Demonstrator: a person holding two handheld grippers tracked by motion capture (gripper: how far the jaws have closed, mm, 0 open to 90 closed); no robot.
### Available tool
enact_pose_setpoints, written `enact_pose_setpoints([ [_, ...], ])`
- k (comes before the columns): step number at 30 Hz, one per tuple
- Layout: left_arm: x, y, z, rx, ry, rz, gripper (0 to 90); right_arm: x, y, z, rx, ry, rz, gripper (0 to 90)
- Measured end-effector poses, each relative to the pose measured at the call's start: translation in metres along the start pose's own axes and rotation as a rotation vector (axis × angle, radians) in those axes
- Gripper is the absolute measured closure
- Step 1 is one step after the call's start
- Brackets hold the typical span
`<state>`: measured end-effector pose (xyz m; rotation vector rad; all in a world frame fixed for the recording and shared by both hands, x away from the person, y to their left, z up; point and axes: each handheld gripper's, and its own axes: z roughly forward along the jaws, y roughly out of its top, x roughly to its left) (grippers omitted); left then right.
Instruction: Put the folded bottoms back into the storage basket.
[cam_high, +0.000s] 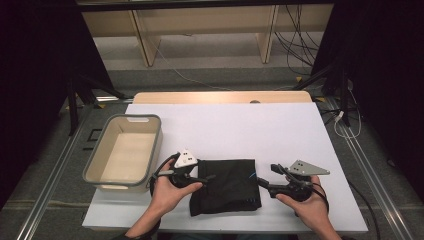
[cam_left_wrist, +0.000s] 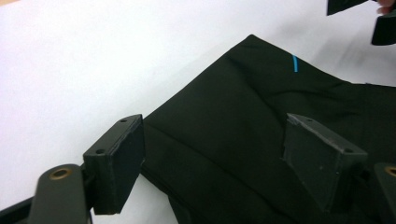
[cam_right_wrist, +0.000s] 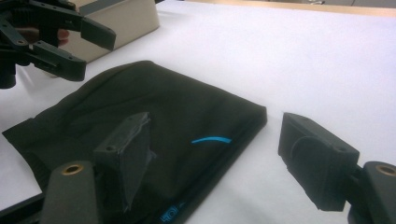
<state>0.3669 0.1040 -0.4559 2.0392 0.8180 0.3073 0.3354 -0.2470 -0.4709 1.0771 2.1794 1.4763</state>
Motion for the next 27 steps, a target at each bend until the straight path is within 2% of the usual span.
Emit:
enact_pose_setpoints([
  [6,0.003,-0.001,0.000,0.006,0.018,-0.032,22.1,0.000,-0.001,0.001,0.013,-0.015,-0.004,27.0],
  [14,0.009,-0.008,0.013,0.081,0.040,-0.073,21.5,0.001,0.000,0.000,0.010,-0.026,-0.004,27.1],
  [20,0.016,-0.011,0.026,0.130,0.066,-0.137,18.5,0.002,-0.001,0.002,0.014,-0.021,-0.007,27.2],
  [23,0.019,-0.011,0.033,0.141,0.056,-0.177,18.0,0.002,-0.001,0.002,0.017,-0.021,-0.006,27.3],
  [27,0.018,-0.010,0.040,0.164,0.052,-0.188,19.4,0.002,-0.001,0.004,0.022,-0.020,-0.009,27.3],
])
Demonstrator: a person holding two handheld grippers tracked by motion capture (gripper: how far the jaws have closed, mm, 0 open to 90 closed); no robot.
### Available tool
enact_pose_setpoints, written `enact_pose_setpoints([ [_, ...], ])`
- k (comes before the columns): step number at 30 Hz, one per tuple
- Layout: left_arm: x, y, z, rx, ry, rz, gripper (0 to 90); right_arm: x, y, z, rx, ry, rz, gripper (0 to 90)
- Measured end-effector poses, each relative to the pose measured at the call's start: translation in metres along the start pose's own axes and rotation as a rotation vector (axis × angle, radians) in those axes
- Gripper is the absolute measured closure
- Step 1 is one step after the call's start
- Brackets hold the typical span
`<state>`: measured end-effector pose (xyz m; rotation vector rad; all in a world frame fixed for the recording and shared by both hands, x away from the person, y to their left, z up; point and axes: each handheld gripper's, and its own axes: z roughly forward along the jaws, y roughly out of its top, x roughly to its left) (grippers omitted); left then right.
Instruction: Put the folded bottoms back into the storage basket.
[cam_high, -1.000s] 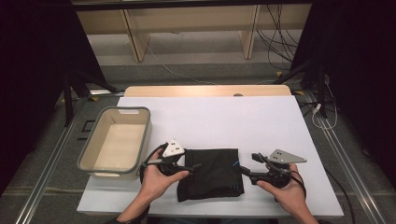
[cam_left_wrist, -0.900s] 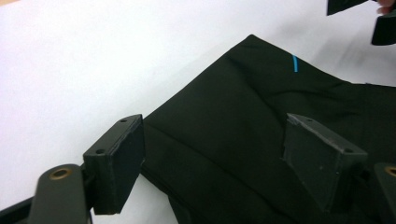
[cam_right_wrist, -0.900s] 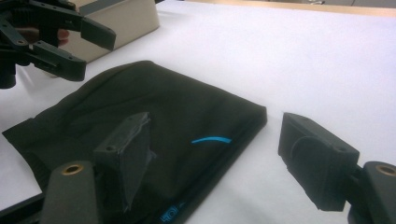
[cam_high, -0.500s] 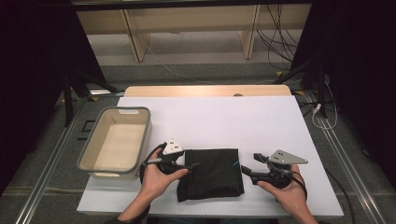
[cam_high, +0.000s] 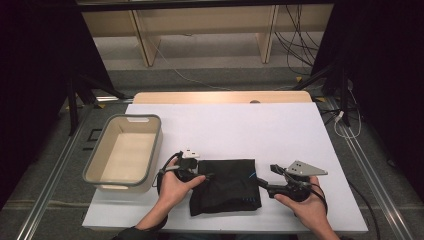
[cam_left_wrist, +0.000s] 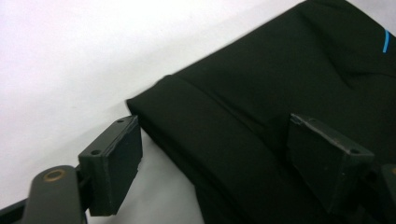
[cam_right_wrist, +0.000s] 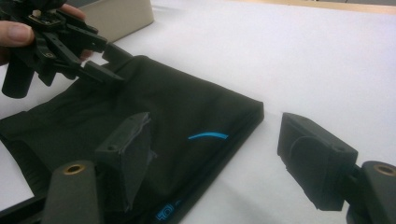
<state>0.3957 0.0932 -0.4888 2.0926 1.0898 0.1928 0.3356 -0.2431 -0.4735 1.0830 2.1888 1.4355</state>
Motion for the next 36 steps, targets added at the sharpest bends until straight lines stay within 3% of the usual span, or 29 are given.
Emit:
enact_pose_setpoints([
  [5,-0.001,0.002,0.002,0.023,0.006,-0.010,20.9,0.001,0.000,0.001,-0.003,0.003,0.003,27.3],
  [10,-0.013,0.002,0.002,0.036,0.018,0.026,37.4,0.001,0.000,0.001,0.007,0.005,0.004,27.5],
  [16,-0.016,0.001,0.002,0.033,-0.007,-0.031,59.8,0.001,0.000,0.002,0.009,0.009,0.005,27.7],
  [19,-0.015,-0.001,0.003,0.024,-0.026,-0.072,67.2,0.002,0.000,0.002,0.009,0.010,0.004,27.8],
  [21,-0.016,-0.002,0.003,0.022,-0.029,-0.073,70.7,0.002,0.000,0.002,0.010,0.010,0.004,27.8],
  [28,-0.016,-0.004,0.002,-0.001,-0.045,-0.078,75.6,0.002,0.000,0.002,0.005,0.010,0.003,27.8],
  [36,-0.016,-0.007,0.000,-0.039,-0.052,-0.017,77.9,0.001,0.000,0.001,0.004,0.008,0.005,27.9],
])
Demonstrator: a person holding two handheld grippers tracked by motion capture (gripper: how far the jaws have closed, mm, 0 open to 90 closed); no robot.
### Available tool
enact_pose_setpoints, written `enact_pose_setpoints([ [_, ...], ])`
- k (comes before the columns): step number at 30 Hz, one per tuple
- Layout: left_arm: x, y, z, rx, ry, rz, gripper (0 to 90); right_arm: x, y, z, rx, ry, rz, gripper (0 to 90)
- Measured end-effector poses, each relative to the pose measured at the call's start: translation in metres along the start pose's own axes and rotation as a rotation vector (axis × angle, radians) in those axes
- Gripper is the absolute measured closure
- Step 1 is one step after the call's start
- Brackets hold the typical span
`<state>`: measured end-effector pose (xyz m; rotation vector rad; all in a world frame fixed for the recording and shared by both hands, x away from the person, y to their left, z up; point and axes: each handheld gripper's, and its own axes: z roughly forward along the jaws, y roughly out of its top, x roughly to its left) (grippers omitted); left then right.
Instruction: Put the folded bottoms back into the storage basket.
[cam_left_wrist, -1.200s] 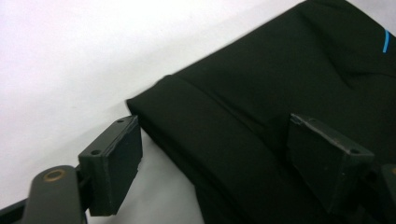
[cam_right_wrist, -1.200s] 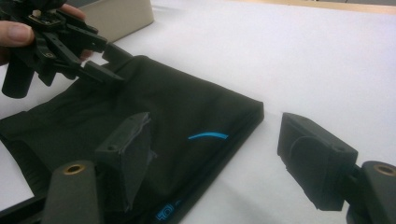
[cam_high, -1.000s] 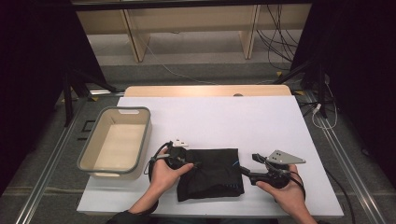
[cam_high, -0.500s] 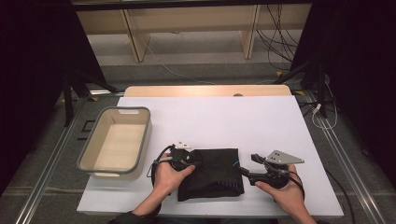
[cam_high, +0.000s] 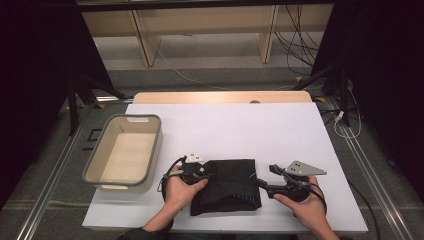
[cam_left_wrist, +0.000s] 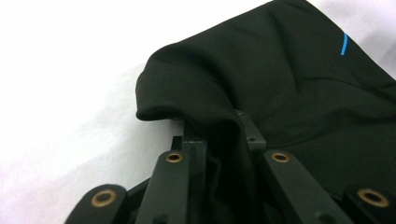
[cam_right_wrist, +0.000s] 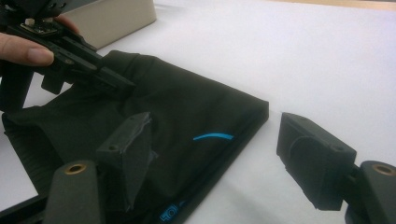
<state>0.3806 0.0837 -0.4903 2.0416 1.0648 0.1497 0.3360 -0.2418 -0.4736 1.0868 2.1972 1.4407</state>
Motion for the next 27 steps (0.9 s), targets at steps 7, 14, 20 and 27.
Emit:
enact_pose_setpoints([
  [7,-0.002,0.001,-0.005,-0.030,-0.009,0.018,78.7,-0.001,0.000,-0.001,-0.009,-0.005,0.002,27.9],
  [14,-0.006,0.003,-0.011,-0.066,-0.013,0.073,78.9,-0.002,0.001,-0.003,-0.017,-0.014,0.004,27.9],
  [20,-0.011,0.007,-0.019,-0.113,-0.026,0.110,78.9,-0.003,0.001,-0.004,-0.026,-0.019,0.005,28.0],
  [27,-0.017,0.011,-0.026,-0.169,-0.043,0.133,78.8,-0.004,0.001,-0.005,-0.029,-0.025,0.009,28.1],
])
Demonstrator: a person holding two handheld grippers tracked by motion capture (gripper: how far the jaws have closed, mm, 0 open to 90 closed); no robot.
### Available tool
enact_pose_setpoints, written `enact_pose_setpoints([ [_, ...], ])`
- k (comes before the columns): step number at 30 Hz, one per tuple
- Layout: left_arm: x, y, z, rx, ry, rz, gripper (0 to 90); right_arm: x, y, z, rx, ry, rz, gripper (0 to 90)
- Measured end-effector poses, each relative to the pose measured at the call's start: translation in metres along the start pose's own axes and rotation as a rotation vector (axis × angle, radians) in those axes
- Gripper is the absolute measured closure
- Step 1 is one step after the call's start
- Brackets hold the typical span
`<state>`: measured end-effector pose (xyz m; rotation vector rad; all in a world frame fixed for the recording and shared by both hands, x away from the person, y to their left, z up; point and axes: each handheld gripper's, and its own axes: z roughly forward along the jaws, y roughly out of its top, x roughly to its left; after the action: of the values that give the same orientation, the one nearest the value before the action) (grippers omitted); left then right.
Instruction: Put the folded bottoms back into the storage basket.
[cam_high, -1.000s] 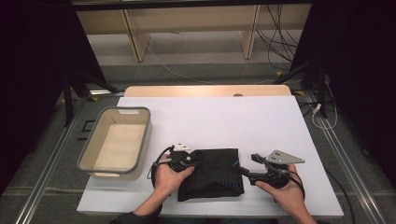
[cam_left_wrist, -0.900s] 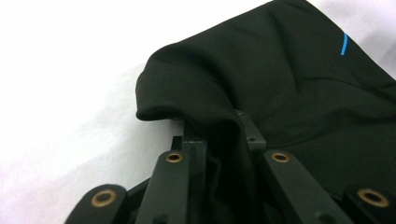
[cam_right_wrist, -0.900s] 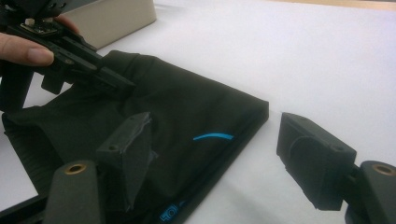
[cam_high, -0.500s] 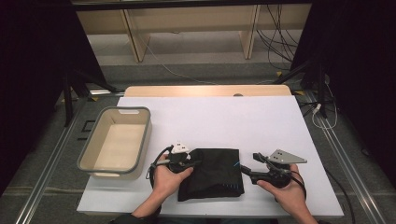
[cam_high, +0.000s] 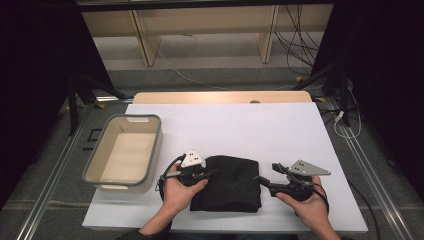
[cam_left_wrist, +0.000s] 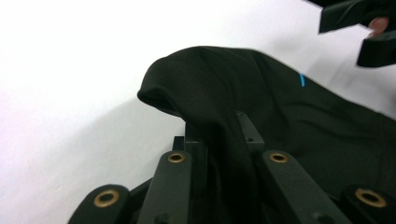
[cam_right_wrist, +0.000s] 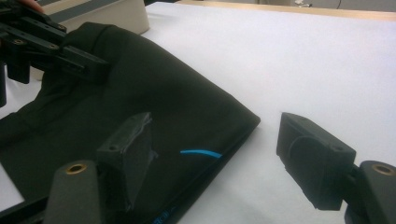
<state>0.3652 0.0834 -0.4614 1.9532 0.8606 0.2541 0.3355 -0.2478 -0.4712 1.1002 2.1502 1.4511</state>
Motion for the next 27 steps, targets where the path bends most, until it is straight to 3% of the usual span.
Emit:
enact_pose_setpoints([
  [5,-0.003,0.003,-0.003,-0.025,-0.005,0.016,78.8,0.000,0.000,-0.001,-0.007,-0.003,0.001,28.2],
  [10,-0.007,0.007,-0.006,-0.037,0.004,0.060,78.8,-0.001,0.000,-0.001,-0.010,-0.005,0.003,28.2],
  [27,-0.011,0.011,-0.013,-0.081,0.012,0.128,78.7,-0.002,0.001,-0.003,-0.024,-0.010,0.008,28.3],
])
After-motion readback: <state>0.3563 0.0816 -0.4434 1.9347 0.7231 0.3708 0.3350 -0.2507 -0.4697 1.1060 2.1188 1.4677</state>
